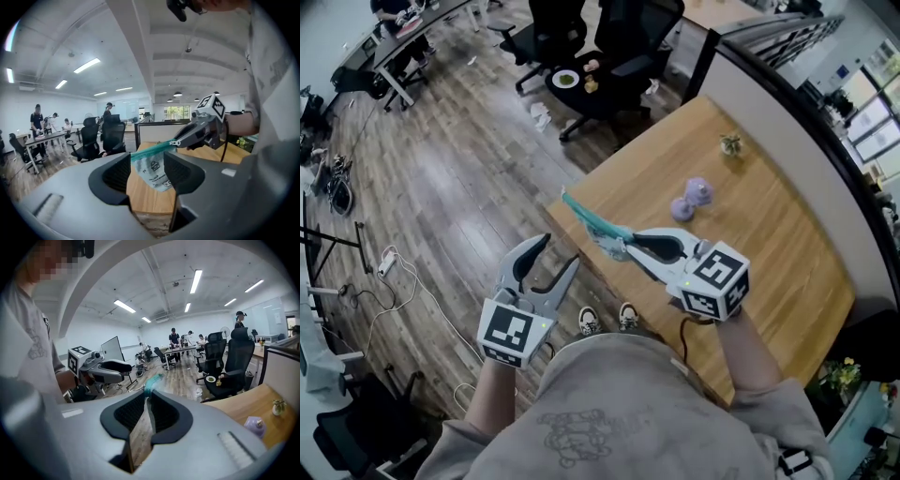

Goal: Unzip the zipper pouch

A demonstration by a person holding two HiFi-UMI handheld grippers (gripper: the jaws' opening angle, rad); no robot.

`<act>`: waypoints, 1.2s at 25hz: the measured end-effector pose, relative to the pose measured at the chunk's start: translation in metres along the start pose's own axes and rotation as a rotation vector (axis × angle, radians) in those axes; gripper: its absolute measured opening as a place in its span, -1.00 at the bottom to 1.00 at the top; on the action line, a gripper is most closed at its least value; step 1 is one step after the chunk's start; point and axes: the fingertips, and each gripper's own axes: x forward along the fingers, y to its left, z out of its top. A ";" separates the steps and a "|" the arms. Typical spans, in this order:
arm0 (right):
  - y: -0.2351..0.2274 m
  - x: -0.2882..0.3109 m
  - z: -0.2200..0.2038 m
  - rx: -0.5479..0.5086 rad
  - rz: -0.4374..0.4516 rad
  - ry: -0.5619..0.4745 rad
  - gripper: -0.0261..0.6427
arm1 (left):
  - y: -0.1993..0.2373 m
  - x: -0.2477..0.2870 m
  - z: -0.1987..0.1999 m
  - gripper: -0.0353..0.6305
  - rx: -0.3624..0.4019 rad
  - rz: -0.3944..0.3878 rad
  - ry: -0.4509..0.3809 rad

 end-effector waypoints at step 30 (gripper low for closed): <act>0.057 -0.018 -0.015 0.132 0.289 0.152 -0.75 | -0.120 0.004 0.011 -0.70 0.452 -0.491 0.017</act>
